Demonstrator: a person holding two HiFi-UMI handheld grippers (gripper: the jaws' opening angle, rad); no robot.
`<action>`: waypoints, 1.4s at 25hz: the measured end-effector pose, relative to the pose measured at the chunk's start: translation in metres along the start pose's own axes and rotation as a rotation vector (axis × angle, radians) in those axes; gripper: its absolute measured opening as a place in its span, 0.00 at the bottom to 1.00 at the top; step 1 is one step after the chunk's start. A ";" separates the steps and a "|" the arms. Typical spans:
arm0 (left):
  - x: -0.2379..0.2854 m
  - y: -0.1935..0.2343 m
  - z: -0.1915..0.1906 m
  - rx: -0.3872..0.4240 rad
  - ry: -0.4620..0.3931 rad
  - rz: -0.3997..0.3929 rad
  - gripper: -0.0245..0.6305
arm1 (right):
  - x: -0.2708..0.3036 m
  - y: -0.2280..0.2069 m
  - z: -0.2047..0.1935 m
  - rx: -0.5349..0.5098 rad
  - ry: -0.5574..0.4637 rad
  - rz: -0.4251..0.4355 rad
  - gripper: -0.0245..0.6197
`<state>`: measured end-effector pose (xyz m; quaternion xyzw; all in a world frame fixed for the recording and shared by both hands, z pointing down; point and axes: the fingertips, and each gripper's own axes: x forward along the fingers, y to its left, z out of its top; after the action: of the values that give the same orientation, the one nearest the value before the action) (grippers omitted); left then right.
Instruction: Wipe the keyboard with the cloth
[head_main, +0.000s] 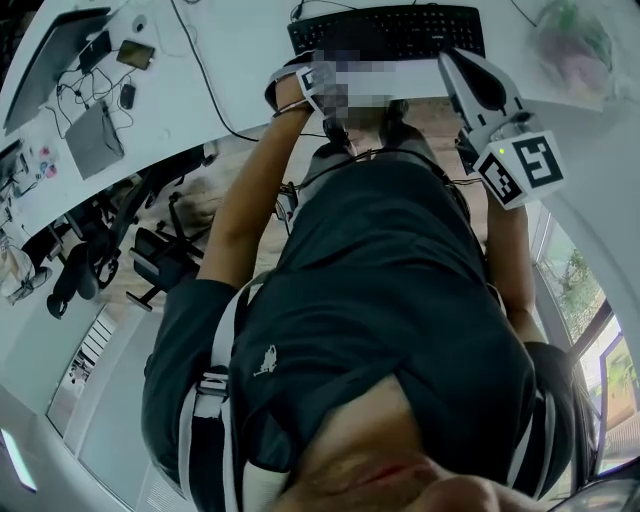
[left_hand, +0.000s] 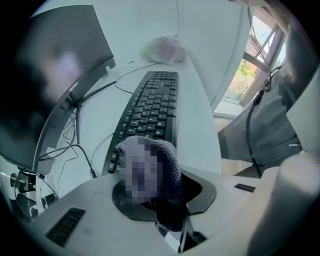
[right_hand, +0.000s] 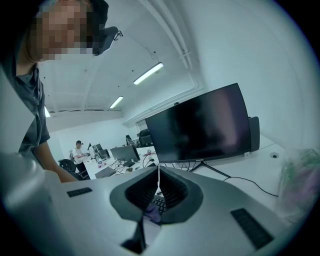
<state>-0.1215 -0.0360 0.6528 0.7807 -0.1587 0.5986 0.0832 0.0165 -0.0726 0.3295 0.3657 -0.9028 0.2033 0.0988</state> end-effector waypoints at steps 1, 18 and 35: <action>-0.002 0.017 0.003 -0.001 -0.002 0.020 0.15 | 0.000 0.000 0.000 -0.001 0.001 0.001 0.05; 0.001 -0.034 -0.007 -0.043 -0.011 -0.058 0.15 | 0.000 -0.013 -0.005 0.017 0.014 -0.016 0.05; -0.001 0.047 0.020 -0.027 -0.021 0.024 0.15 | 0.003 -0.009 -0.005 0.017 0.013 -0.019 0.05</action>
<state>-0.1196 -0.0864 0.6436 0.7839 -0.1769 0.5891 0.0851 0.0203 -0.0782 0.3374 0.3738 -0.8969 0.2127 0.1034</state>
